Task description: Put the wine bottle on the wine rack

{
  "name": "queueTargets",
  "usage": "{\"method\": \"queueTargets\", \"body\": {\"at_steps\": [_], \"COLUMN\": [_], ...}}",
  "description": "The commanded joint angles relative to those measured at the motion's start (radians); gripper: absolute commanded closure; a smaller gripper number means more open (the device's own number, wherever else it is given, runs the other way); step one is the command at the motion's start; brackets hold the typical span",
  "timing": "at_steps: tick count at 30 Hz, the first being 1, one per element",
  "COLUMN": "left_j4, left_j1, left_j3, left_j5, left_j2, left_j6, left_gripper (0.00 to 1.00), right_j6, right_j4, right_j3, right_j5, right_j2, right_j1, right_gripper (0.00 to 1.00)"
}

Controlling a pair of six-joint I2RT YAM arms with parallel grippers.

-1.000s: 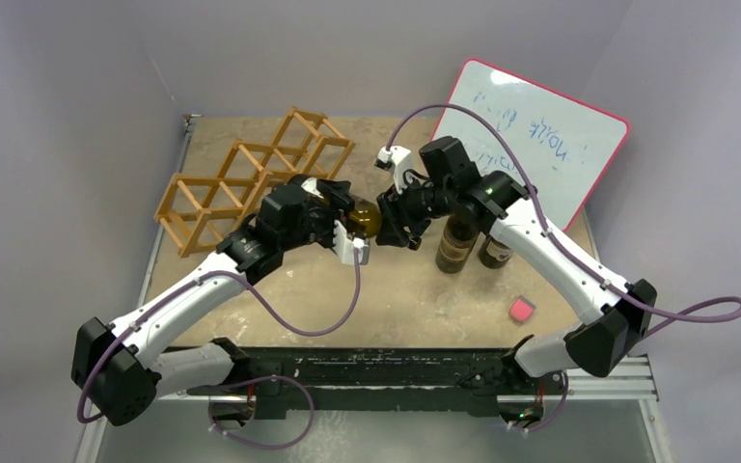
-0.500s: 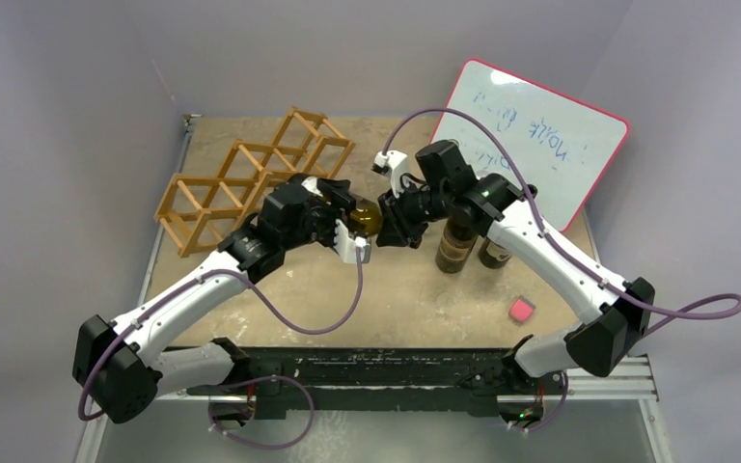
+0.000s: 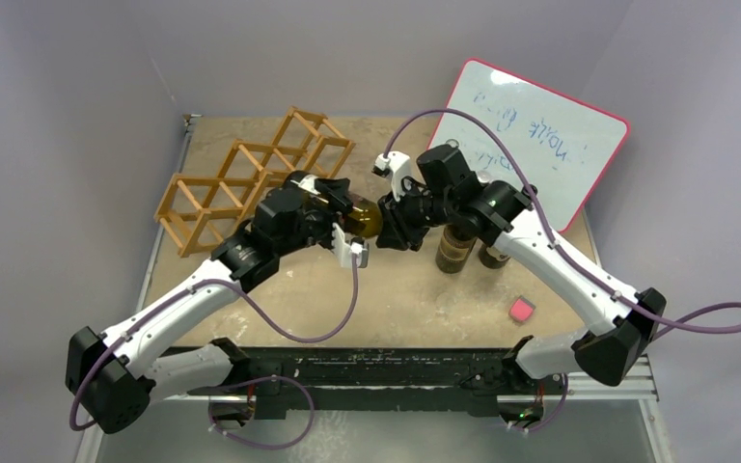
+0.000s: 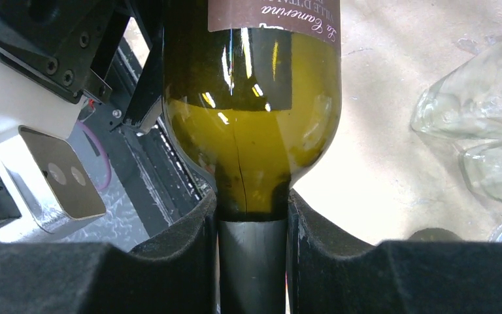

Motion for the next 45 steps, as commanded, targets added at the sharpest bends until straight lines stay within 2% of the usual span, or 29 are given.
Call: {"method": "queueTargets", "body": {"at_steps": [1,3,5,9,12,15,17,24,28,32,34,36,40,45], "left_j4": [0.084,0.079,0.073,0.04,0.054,0.13,0.18,0.207,0.126,-0.019,-0.179,-0.27,-0.279,-0.305], "left_j1": [0.007,0.007,0.007,0.006,0.006,0.007,0.007,0.007,0.008,0.008,0.021,0.075,0.306,0.43], "left_j3": [-0.03,-0.043,-0.054,-0.074,-0.084,-0.082,-0.064,0.055,0.154,0.258,0.36,0.423,0.418,0.438], "left_j5": [-0.022,-0.029,-0.039,-0.064,-0.078,-0.1,-0.162,-0.542,-0.811,-0.878,-0.951,-0.947,-0.677,-0.586], "left_j2": [-0.094,-0.109,-0.123,-0.147,-0.171,-0.213,-0.237,-0.278,-0.265,-0.219,-0.122,-0.048,0.002,0.06], "left_j6": [-0.094,-0.102,-0.111,-0.137,-0.214,-0.381,-0.529,-1.065,-1.273,-1.415,-1.481,-1.529,-1.637,-1.718], "left_gripper": [0.24,0.09,0.01,0.0,0.0,0.0,0.0,0.0,0.0,0.0,0.0,0.0,0.0,0.0], "right_j6": [0.037,0.036,0.041,0.057,0.07,0.073,0.076,0.113,0.128,0.164,0.188,0.21,0.243,0.267], "right_j4": [0.114,0.117,0.125,0.151,0.169,0.179,0.186,0.252,0.279,0.339,0.374,0.408,0.461,0.481], "right_j3": [0.05,0.057,0.061,0.066,0.066,0.045,0.02,-0.078,-0.118,-0.172,-0.193,-0.215,-0.265,-0.307], "right_j5": [0.13,0.127,0.126,0.121,0.116,0.112,0.111,0.073,0.044,0.011,-0.004,-0.012,-0.005,0.045], "right_j2": [-0.061,-0.063,-0.068,-0.083,-0.093,-0.098,-0.103,-0.118,-0.103,-0.09,-0.082,-0.082,-0.085,-0.09], "right_j1": [-0.025,-0.025,-0.025,-0.025,-0.024,-0.025,-0.025,-0.025,-0.024,-0.018,-0.01,-0.001,0.024,0.043], "right_gripper": [1.0,1.0,1.0,1.0,1.0,1.0,1.0,1.0,1.0,1.0,1.0,1.0,1.0,1.0]}}
